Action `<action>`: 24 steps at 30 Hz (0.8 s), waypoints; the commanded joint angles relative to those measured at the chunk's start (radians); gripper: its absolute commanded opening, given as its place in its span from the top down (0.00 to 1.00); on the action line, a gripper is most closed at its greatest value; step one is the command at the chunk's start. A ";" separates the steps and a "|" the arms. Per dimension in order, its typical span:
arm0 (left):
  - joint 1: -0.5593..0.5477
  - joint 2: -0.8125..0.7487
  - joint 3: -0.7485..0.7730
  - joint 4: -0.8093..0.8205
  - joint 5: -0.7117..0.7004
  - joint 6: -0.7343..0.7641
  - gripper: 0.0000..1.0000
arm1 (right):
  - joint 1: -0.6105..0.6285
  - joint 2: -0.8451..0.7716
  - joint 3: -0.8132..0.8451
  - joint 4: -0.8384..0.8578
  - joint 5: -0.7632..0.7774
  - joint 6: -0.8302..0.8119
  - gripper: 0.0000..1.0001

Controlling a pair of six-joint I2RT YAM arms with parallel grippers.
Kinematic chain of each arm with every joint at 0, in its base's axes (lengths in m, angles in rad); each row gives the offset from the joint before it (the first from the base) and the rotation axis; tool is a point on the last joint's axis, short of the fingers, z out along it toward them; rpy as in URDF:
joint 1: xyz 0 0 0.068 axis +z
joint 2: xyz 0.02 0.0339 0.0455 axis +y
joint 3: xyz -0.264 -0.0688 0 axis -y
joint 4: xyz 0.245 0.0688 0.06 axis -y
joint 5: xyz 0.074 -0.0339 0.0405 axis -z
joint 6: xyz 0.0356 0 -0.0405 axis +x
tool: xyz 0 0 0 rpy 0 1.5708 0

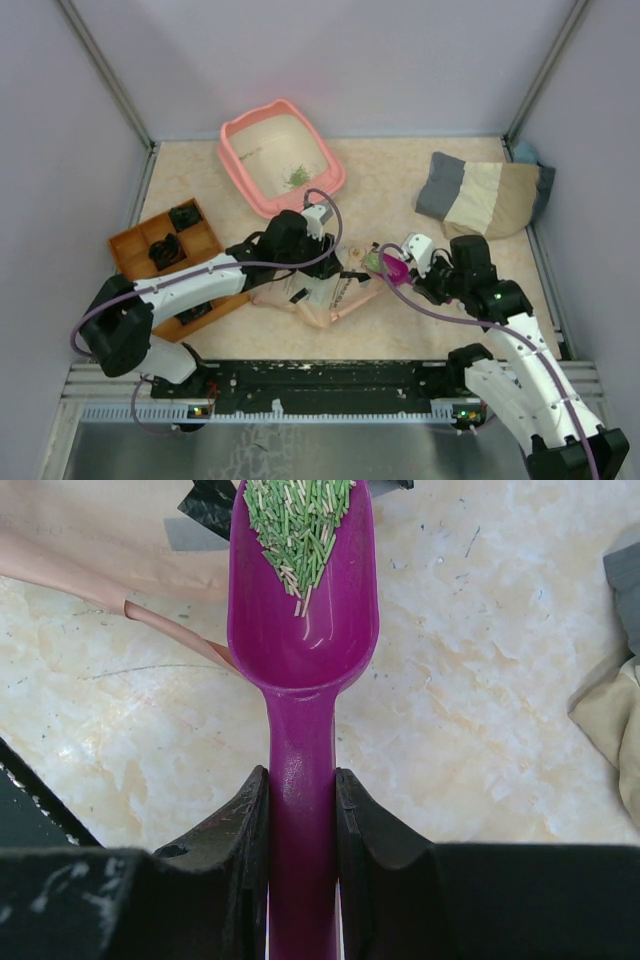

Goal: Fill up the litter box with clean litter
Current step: 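Scoop the cat litter from the cat litter bag.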

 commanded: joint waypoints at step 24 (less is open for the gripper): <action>0.072 0.135 0.047 0.043 -0.004 -0.004 0.49 | -0.006 -0.021 0.016 0.043 0.014 -0.010 1.00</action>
